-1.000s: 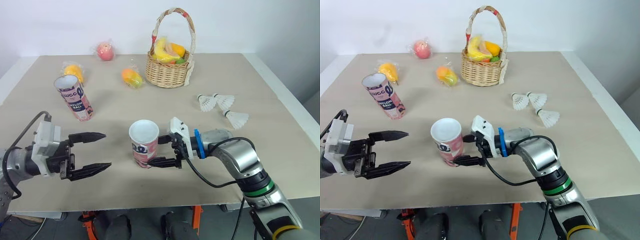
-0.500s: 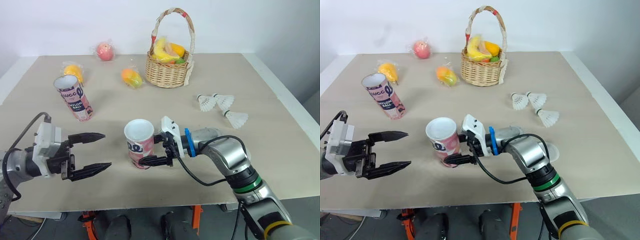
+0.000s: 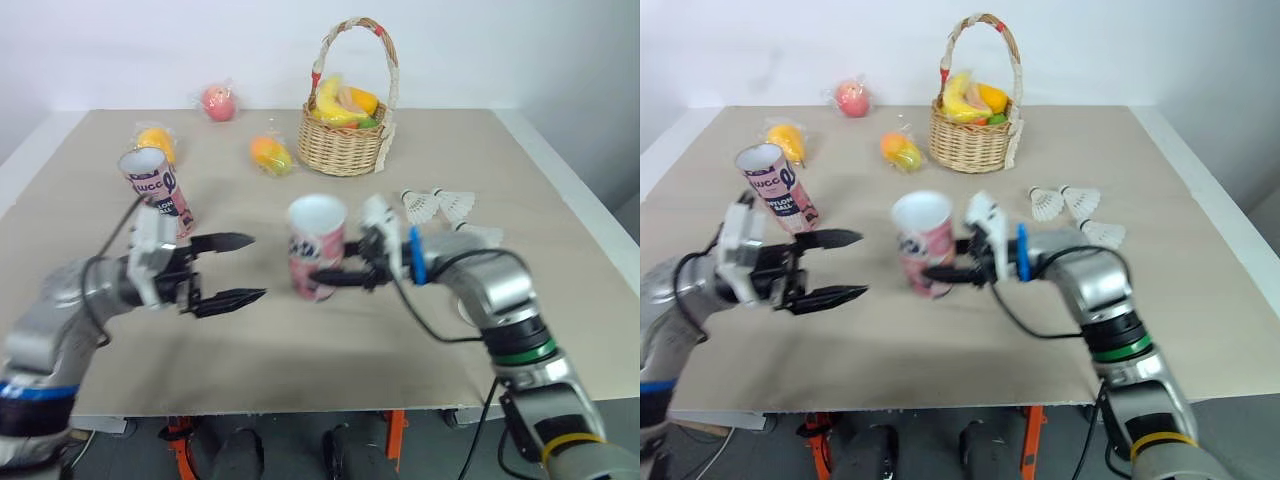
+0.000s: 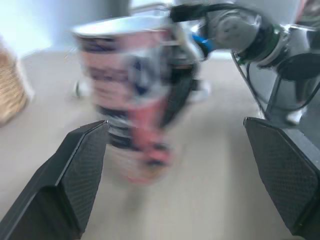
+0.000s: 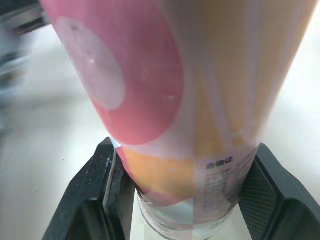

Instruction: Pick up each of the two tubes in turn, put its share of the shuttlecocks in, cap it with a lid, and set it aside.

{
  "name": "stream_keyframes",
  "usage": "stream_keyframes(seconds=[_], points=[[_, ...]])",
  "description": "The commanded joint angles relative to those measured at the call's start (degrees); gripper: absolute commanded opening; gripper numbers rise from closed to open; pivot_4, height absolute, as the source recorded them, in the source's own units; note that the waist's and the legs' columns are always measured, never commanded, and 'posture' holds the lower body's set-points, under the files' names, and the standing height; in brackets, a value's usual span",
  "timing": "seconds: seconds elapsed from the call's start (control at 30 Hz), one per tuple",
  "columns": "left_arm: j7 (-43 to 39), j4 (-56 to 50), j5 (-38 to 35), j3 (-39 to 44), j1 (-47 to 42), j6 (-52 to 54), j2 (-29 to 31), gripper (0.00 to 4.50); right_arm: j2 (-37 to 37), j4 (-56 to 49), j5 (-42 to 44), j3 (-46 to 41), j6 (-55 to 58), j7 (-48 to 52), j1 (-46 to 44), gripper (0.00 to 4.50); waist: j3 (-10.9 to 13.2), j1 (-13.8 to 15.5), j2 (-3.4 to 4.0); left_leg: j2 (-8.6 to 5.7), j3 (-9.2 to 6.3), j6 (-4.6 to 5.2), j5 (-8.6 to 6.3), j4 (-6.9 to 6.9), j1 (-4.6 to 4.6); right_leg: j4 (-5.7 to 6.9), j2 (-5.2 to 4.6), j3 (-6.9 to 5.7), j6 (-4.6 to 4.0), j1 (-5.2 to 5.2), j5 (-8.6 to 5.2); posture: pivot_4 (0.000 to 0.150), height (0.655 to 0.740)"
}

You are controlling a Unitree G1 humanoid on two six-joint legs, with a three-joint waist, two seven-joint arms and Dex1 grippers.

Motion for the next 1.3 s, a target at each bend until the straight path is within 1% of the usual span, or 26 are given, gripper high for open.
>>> stream_keyframes(seconds=[0.03, 0.1, 0.17, 0.23, 0.3, 0.4, 0.53, 0.73, 0.87, 0.97, 1.0, 1.03, 1.07, 1.1, 1.23, 1.3], points=[[0.53, 5.76, 3.20, -3.05, -7.61, -2.36, -3.88, 4.50, -4.91, 13.41, -1.66, -10.67, -4.44, -7.23, -5.12, 2.76, 0.01, -0.11, -0.01, -0.02, 0.00, 0.00, 0.00, 0.01, -0.02, 0.00, 0.00, 0.01, 0.00, -0.02, 0.03, 0.150, 0.7400], [1.12, 9.74, 4.96, -4.16, -10.91, -3.41, -6.27, 4.50, -7.44, 20.98, -2.67, -14.92, -7.58, -11.90, -6.98, 2.76, 0.02, -0.07, 0.00, -0.07, 0.01, 0.00, 0.00, -0.03, -0.03, -0.01, -0.04, 0.04, -0.14, -0.03, 0.10, 0.150, 0.7400], [3.71, 14.87, 7.99, -5.12, -13.70, -4.96, -8.86, 4.50, -9.81, 27.69, -4.54, -19.17, -12.96, -19.11, -7.93, 2.76, 0.01, -0.09, 0.00, -0.16, 0.01, 0.03, -0.01, -0.11, -0.03, -0.01, -0.10, 0.07, -0.16, -0.03, 0.08, 0.150, 0.7400], [5.09, 18.24, 9.99, -5.61, -15.04, -5.95, -10.67, 4.50, -11.82, 33.46, -5.13, -21.82, -14.45, -23.23, -9.38, 2.76, 0.02, -0.15, 0.01, -0.20, 0.02, 0.06, -0.03, -0.17, -0.02, -0.03, -0.15, 0.09, -0.16, -0.04, 0.05, 0.150, 0.7400], [6.39, 20.75, 11.59, -5.67, -15.89, -7.12, -12.08, 4.50, -13.69, 38.59, -6.94, -22.58, -18.46, -26.00, -10.46, 2.76, 0.03, -0.48, 0.06, -0.29, 0.13, 0.07, -0.04, -0.31, -0.02, -0.10, -0.24, 0.21, -0.14, -0.09, 0.03, 0.150, 0.7400], [7.59, 22.24, 11.79, -5.74, -17.10, -7.14, -14.62, 4.50, -16.18, 47.29, -9.53, -23.18, -23.39, -30.70, -12.14, 2.76, 0.09, -0.82, 0.16, -0.31, 0.19, 0.07, -0.04, -0.41, -0.02, -0.23, -0.28, 0.29, -0.13, -0.12, 0.02, 0.150, 0.7400], [8.64, 23.34, 13.06, -6.47, -18.50, -7.66, -17.24, 4.50, -17.41, 57.46, -9.67, -25.22, -25.64, -35.43, -13.41, 2.76, 0.10, -0.67, 0.18, -0.48, 0.17, 0.05, -0.03, -0.42, -0.03, -0.25, -0.43, 0.25, -0.07, -0.08, 0.00, 0.150, 0.7400], [8.54, 21.63, 13.64, -7.03, -17.57, -7.49, -18.37, 4.50, -17.46, 64.60, -8.89, -27.60, -26.81, -38.37, -11.21, 2.76, 0.10, -0.69, 0.27, -0.79, 0.23, 0.01, 0.01, -0.38, -0.03, -0.35, -0.74, 0.35, 0.27, 0.03, 0.02, 0.150, 0.7400], [8.77, 19.53, 13.71, -7.10, -16.31, -6.95, -17.91, 4.50, -17.46, 66.22, -7.54, -29.81, -26.18, -38.76, -9.27, 2.76, 0.09, -0.63, 0.29, -0.79, 0.15, 0.00, 0.01, -0.37, -0.01, -0.56, -0.76, 0.26, 0.35, 0.23, 0.06, 0.150, 0.7400], [8.91, 18.46, 13.85, -7.08, -15.41, -6.72, -17.74, 4.50, -17.17, 66.39, -6.31, -31.31, -25.48, -36.90, -7.99, 2.76, 0.08, -0.45, 0.29, -0.79, 0.09, 0.01, 0.01, -0.34, 0.00, -0.72, -0.77, 0.20, 0.42, 0.36, 0.10, 0.150, 0.7400], [9.02, 18.10, 13.83, -7.06, -15.19, -6.54, -17.72, 4.50, -16.99, 66.00, -5.97, -31.54, -25.22, -35.34, -7.76, 3.45, 0.09, -0.44, 0.29, -0.80, 0.09, 0.01, 0.00, -0.33, 0.01, -0.75, -0.78, 0.20, 0.44, 0.38, 0.11, 0.150, 0.7400], [9.13, 17.77, 13.77, -7.03, -15.02, -6.38, -17.72, 4.50, -16.78, 65.38, -6.02, -31.29, -25.04, -34.11, -7.52, 3.73, 0.08, -0.43, 0.29, -0.80, 0.07, 0.01, 0.00, -0.32, 0.02, -0.81, -0.78, 0.18, 0.47, 0.44, 0.13, 0.150, 0.7400], [9.25, 17.48, 13.69, -7.01, -14.90, -6.21, -17.76, 4.50, -16.60, 64.64, -6.15, -30.88, -24.86, -32.71, -7.28, 4.14, 0.09, -0.43, 0.29, -0.81, 0.06, 0.01, 0.00, -0.30, 0.05, -0.84, -0.79, 0.16, 0.49, 0.50, 0.15, 0.150, 0.7400], [9.39, 17.30, 13.62, -6.96, -14.85, -6.05, -17.86, 4.50, -16.68, 64.00, -6.81, -30.07, -24.78, -31.98, -7.04, 4.45, 0.09, -0.43, 0.32, -0.83, 0.07, 0.01, 0.00, -0.30, 0.05, -0.84, -0.82, 0.17, 0.51, 0.50, 0.15, 0.150, 0.7400], [9.54, 16.69, 13.46, -7.13, -14.54, -5.66, -18.31, 4.50, -18.34, 62.24, -6.73, -29.75, -23.22, -28.74, -6.06, 4.45, 0.08, -0.45, 0.38, -0.85, 0.10, 0.01, 0.01, -0.25, 0.06, -0.84, -0.83, 0.23, 0.60, 0.50, 0.22, 0.150, 0.7400], [9.24, 16.56, 13.24, -7.18, -14.35, -5.60, -18.40, 4.50, -20.14, 60.37, -8.03, -28.21, -21.55, -26.32, -4.27, 4.45, 0.07, -0.42, 0.41, -0.85, 0.09, 0.01, 0.01, -0.25, 0.06, -0.84, -0.83, 0.21, 0.60, 0.52, 0.22, 0.150, 0.7400]])
